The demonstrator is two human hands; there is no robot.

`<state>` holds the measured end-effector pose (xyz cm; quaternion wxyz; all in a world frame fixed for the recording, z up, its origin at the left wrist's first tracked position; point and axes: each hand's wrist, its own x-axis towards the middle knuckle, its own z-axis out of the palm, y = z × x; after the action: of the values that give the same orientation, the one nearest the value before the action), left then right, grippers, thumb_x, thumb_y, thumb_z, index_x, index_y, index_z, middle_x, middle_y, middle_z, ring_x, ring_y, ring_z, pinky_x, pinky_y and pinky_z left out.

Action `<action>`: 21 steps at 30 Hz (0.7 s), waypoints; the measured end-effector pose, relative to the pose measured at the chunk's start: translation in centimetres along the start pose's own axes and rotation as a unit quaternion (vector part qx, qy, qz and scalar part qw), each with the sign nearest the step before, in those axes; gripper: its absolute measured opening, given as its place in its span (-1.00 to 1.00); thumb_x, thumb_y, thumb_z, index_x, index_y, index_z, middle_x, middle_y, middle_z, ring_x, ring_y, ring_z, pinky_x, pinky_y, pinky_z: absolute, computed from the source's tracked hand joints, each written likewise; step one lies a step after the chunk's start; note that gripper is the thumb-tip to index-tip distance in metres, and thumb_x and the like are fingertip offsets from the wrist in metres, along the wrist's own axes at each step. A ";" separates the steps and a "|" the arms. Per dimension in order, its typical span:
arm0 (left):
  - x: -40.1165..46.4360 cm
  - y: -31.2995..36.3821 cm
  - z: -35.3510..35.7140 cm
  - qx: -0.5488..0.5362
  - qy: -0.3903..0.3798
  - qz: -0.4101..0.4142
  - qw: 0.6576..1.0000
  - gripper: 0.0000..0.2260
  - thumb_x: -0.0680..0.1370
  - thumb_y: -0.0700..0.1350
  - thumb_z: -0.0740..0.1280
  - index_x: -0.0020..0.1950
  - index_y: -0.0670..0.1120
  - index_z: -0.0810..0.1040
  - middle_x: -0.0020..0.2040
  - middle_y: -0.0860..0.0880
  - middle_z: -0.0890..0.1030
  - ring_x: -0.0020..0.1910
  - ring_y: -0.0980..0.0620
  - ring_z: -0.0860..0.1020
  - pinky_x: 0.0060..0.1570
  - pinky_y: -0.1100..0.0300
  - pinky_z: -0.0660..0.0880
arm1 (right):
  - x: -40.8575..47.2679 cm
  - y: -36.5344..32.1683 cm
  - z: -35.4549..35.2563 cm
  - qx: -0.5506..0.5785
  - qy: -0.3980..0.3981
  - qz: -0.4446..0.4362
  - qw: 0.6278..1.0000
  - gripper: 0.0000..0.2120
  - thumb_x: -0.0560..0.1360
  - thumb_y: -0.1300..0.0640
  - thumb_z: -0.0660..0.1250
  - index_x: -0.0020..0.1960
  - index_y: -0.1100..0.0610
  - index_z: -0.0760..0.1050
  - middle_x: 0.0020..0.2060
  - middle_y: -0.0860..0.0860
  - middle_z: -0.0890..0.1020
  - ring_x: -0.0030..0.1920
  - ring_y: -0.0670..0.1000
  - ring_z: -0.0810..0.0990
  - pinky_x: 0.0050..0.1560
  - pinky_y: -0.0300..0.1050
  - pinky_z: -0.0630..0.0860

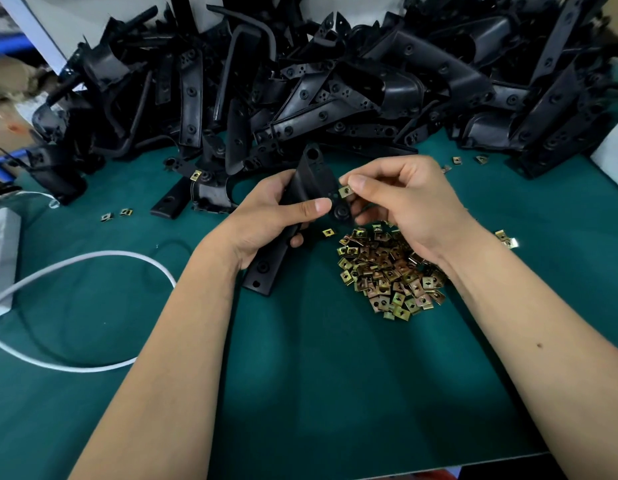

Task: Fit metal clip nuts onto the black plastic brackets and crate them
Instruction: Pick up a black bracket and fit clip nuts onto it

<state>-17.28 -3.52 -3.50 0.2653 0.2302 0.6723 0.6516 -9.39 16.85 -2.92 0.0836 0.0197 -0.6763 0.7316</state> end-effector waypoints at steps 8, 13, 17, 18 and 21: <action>0.2 -0.1 0.2 0.023 0.007 -0.003 1.000 -0.67 0.47 -0.07 0.53 0.19 -0.08 0.58 -0.19 0.03 0.60 -0.29 0.10 0.48 -0.46 0.23 0.43 | 0.0 0.8 1.0 -0.028 0.049 -0.022 0.998 -0.89 0.52 0.34 0.47 -0.08 0.16 0.63 -0.30 0.06 0.69 -0.36 -0.03 0.62 -0.37 -0.20 0.56; 0.1 -0.1 0.0 0.040 0.002 0.002 0.999 -0.69 0.47 -0.04 0.55 0.17 -0.05 0.61 -0.15 0.03 0.63 -0.28 0.10 0.51 -0.45 0.22 0.45 | 0.0 0.9 1.0 -0.057 0.039 -0.036 0.997 -0.90 0.51 0.29 0.50 -0.06 0.15 0.62 -0.31 0.00 0.69 -0.31 -0.07 0.62 -0.35 -0.22 0.55; 0.1 0.0 -0.1 0.027 0.025 0.010 0.999 -0.69 0.50 -0.06 0.51 0.19 -0.09 0.58 -0.18 0.05 0.63 -0.30 0.09 0.48 -0.47 0.24 0.42 | 0.0 0.9 1.5 -0.084 0.039 -0.014 0.996 -0.90 0.61 0.16 0.42 0.07 0.17 0.56 -0.23 0.12 0.73 -0.31 0.09 0.71 -0.42 -0.16 0.54; 0.1 0.0 -0.1 0.007 0.036 0.010 0.999 -0.72 0.50 -0.07 0.50 0.17 -0.09 0.57 -0.20 0.05 0.62 -0.31 0.07 0.46 -0.48 0.25 0.40 | 0.1 1.0 1.6 -0.117 0.055 -0.021 0.991 -0.90 0.63 0.12 0.38 0.07 0.15 0.56 -0.23 0.11 0.73 -0.32 0.07 0.70 -0.43 -0.16 0.52; -0.1 0.1 -0.7 -0.100 0.058 -0.002 0.993 -0.83 0.51 -0.10 0.44 0.05 -0.08 0.53 -0.25 -0.02 0.51 -0.34 0.06 0.41 -0.49 0.28 0.34 | 0.3 1.1 1.2 -0.331 0.061 -0.102 0.936 -0.88 0.63 0.04 0.37 0.01 0.07 0.64 -0.20 -0.07 0.71 -0.24 -0.11 0.63 -0.23 -0.21 0.50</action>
<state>-17.70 -4.10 -3.43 0.2487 0.1632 0.6186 0.7273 -9.93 15.59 -3.90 0.2011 0.0153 -0.8682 0.4533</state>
